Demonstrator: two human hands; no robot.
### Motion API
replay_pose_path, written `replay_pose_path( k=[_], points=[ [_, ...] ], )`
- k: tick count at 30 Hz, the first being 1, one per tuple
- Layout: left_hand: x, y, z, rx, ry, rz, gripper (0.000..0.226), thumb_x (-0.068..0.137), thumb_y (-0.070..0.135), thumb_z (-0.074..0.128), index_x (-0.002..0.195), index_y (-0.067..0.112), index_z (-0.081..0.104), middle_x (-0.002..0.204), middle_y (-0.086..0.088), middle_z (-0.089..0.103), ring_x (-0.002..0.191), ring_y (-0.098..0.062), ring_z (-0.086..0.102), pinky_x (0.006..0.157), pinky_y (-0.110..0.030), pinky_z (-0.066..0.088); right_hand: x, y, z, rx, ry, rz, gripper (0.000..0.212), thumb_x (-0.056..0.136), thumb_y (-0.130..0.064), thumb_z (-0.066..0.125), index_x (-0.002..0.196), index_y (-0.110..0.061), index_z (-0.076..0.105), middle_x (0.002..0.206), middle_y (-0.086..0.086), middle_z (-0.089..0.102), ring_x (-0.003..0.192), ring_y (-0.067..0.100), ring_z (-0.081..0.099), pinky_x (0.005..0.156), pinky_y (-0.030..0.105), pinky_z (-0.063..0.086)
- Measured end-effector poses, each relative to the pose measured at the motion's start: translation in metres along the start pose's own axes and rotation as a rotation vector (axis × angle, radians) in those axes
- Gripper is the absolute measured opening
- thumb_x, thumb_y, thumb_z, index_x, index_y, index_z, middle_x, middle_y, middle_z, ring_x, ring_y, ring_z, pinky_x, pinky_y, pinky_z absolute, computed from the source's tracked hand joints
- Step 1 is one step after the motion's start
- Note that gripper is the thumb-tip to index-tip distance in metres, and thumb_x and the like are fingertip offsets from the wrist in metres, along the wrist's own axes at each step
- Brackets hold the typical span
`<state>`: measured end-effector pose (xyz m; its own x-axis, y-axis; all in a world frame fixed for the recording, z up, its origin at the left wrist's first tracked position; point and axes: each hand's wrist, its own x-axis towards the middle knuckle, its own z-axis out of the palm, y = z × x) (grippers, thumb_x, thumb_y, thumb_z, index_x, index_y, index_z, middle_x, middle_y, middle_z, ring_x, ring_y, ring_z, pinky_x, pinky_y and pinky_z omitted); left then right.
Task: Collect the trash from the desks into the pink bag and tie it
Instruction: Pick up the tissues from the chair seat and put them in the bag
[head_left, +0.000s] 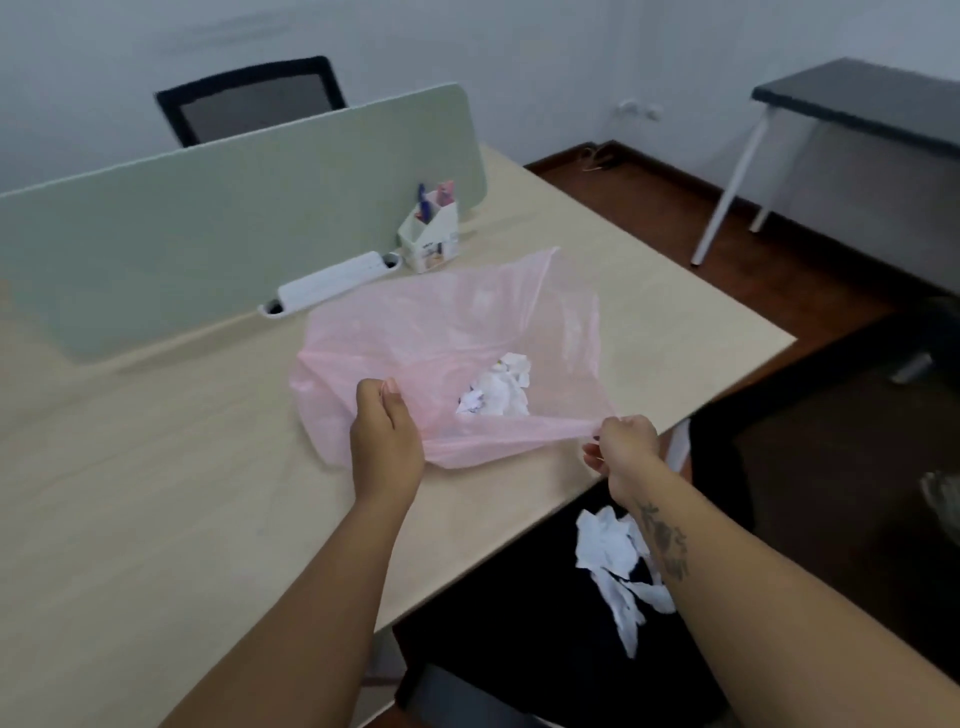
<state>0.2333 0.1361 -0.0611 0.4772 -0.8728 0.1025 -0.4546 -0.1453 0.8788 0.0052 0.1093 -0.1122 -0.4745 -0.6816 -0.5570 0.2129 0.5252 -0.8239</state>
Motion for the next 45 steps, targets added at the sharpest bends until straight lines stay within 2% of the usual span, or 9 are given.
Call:
replay_pose_path(
  k=[4, 8, 13, 17, 26, 32, 36, 39, 45],
  points=[
    [-0.014, 0.006, 0.026, 0.035, -0.083, 0.068, 0.028, 0.106, 0.034, 0.032, 0.093, 0.010, 0.040, 0.067, 0.000, 0.049, 0.063, -0.024, 0.047, 0.055, -0.034, 0.035, 0.008, 0.018, -0.039, -0.073, 0.007, -0.051, 0.012, 0.099, -0.018, 0.042, 0.097, -0.009, 0.048, 0.085, 0.012, 0.053, 0.060, 0.018, 0.049, 0.055, 0.030, 0.044],
    [-0.024, 0.001, 0.047, 0.075, -0.107, 0.149, 0.024, 0.105, 0.027, 0.035, 0.093, 0.009, 0.041, 0.086, -0.021, 0.059, 0.079, -0.035, 0.057, 0.064, -0.036, 0.037, 0.013, 0.053, -0.078, -0.199, 0.055, -0.033, 0.047, 0.096, -0.057, 0.038, 0.102, -0.014, 0.055, 0.101, 0.007, 0.061, 0.087, 0.027, 0.057, 0.080, 0.041, 0.047],
    [-0.037, -0.016, 0.073, 0.100, -0.176, 0.174, 0.026, 0.106, 0.031, 0.033, 0.095, 0.008, 0.040, 0.084, -0.015, 0.056, 0.078, -0.035, 0.056, 0.066, -0.038, 0.039, 0.028, 0.106, -0.111, -0.569, 0.044, -0.022, 0.053, 0.090, -0.034, 0.058, 0.139, -0.017, 0.046, 0.140, 0.012, 0.045, 0.121, 0.033, 0.049, 0.094, 0.039, 0.046],
    [-0.041, -0.039, 0.085, 0.131, -0.218, 0.227, 0.026, 0.106, 0.031, 0.032, 0.096, 0.008, 0.040, 0.082, -0.015, 0.054, 0.075, -0.033, 0.052, 0.064, -0.037, 0.034, 0.032, 0.145, -0.107, -0.794, -0.053, 0.005, 0.075, 0.084, -0.038, 0.067, 0.149, -0.029, 0.029, 0.149, 0.007, 0.027, 0.135, 0.032, 0.028, 0.100, 0.039, 0.038],
    [-0.034, -0.078, 0.114, 0.066, -0.148, 0.342, 0.024, 0.106, 0.032, 0.032, 0.093, 0.013, 0.040, 0.077, -0.009, 0.052, 0.068, -0.023, 0.046, 0.061, -0.031, 0.029, 0.093, 0.223, -0.061, -1.297, -0.052, 0.002, 0.108, 0.068, -0.062, 0.071, 0.148, -0.049, -0.001, 0.157, 0.003, -0.009, 0.143, 0.037, 0.003, 0.108, 0.063, 0.022],
    [-0.036, -0.085, 0.118, 0.007, -0.147, 0.384, 0.022, 0.107, 0.026, 0.033, 0.092, 0.011, 0.040, 0.068, 0.008, 0.044, 0.061, -0.009, 0.037, 0.058, -0.029, 0.025, 0.128, 0.261, -0.068, -1.287, -0.064, 0.138, 0.106, 0.069, -0.077, 0.057, 0.147, -0.050, -0.009, 0.160, 0.004, -0.020, 0.145, 0.041, -0.007, 0.105, 0.063, 0.021],
    [-0.035, -0.087, 0.123, -0.016, -0.137, 0.350, 0.024, 0.106, 0.026, 0.035, 0.089, 0.010, 0.040, 0.067, 0.007, 0.045, 0.056, -0.009, 0.037, 0.058, -0.030, 0.025, 0.126, 0.280, -0.071, -1.291, 0.087, -0.011, 0.062, 0.089, -0.047, 0.056, 0.144, -0.039, 0.029, 0.153, 0.009, 0.019, 0.135, 0.035, 0.025, 0.103, 0.051, 0.033],
    [-0.032, -0.088, 0.120, -0.002, -0.138, 0.344, 0.025, 0.106, 0.029, 0.034, 0.088, 0.012, 0.039, 0.067, 0.004, 0.046, 0.057, -0.008, 0.042, 0.058, -0.034, 0.028, 0.119, 0.279, -0.069, -1.023, 0.107, -0.003, 0.039, 0.094, -0.013, 0.048, 0.133, -0.018, 0.051, 0.139, 0.013, 0.042, 0.123, 0.032, 0.041, 0.099, 0.037, 0.037],
    [-0.038, -0.081, 0.114, 0.005, -0.183, 0.317, 0.022, 0.105, 0.028, 0.033, 0.089, 0.014, 0.039, 0.073, -0.009, 0.053, 0.067, -0.032, 0.051, 0.058, -0.037, 0.036, 0.074, 0.223, -0.069, -0.320, 0.264, 0.019, 0.020, 0.094, -0.010, 0.057, 0.111, -0.002, 0.063, 0.105, 0.015, 0.066, 0.085, 0.025, 0.061, 0.065, 0.028, 0.044]
  ],
)
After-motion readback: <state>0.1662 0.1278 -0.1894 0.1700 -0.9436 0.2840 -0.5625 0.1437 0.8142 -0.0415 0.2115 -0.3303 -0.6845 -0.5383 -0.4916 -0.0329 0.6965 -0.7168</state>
